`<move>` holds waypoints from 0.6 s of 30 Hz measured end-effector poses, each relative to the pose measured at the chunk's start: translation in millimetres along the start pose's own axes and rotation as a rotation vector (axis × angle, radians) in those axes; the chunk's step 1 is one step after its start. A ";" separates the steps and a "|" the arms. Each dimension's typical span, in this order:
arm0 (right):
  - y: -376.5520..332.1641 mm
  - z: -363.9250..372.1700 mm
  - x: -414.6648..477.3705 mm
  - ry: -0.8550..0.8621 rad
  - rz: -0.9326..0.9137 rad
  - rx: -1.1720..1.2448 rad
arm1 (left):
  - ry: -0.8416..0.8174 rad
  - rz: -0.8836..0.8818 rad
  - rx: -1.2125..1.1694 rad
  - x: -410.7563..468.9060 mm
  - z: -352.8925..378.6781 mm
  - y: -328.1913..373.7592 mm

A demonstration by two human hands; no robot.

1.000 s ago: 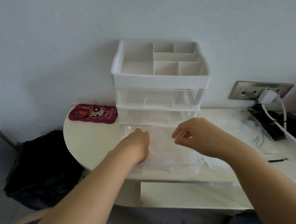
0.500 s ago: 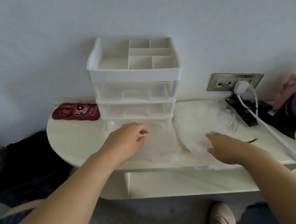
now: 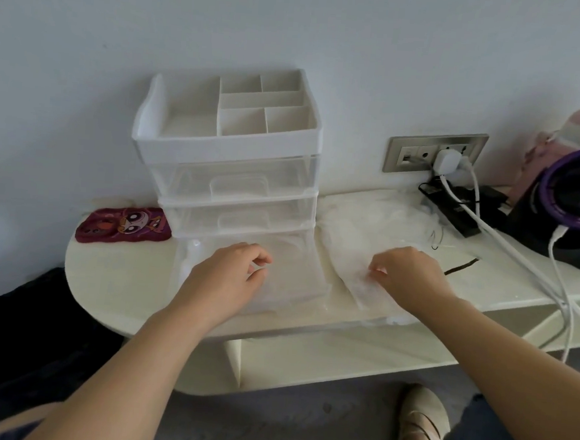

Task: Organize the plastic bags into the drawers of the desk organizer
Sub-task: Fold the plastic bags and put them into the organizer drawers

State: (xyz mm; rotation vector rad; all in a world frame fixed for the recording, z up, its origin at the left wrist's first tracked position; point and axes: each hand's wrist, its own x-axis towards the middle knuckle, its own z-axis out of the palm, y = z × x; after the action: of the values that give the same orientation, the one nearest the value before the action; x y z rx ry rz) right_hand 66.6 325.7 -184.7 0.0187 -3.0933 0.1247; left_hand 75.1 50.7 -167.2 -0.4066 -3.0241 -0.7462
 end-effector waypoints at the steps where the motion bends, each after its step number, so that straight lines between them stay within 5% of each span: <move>1: 0.5 0.6 -0.7 0.016 -0.003 0.001 | -0.001 0.000 -0.001 0.0 0.1 0.2; 13: -3.6 -19.0 -21.7 0.114 -0.046 0.171 | -0.003 0.002 -0.005 -2.0 -4.8 2.6; 18: -18.3 -40.9 -36.8 0.137 -0.004 0.522 | 0.015 0.048 -0.160 -7.1 -10.3 18.8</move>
State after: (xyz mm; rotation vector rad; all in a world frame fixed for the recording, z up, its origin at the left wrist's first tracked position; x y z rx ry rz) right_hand 105.4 311.2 -144.2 0.0321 -2.8300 0.8835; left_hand 86.1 60.2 -149.9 -0.4713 -2.9390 -0.9861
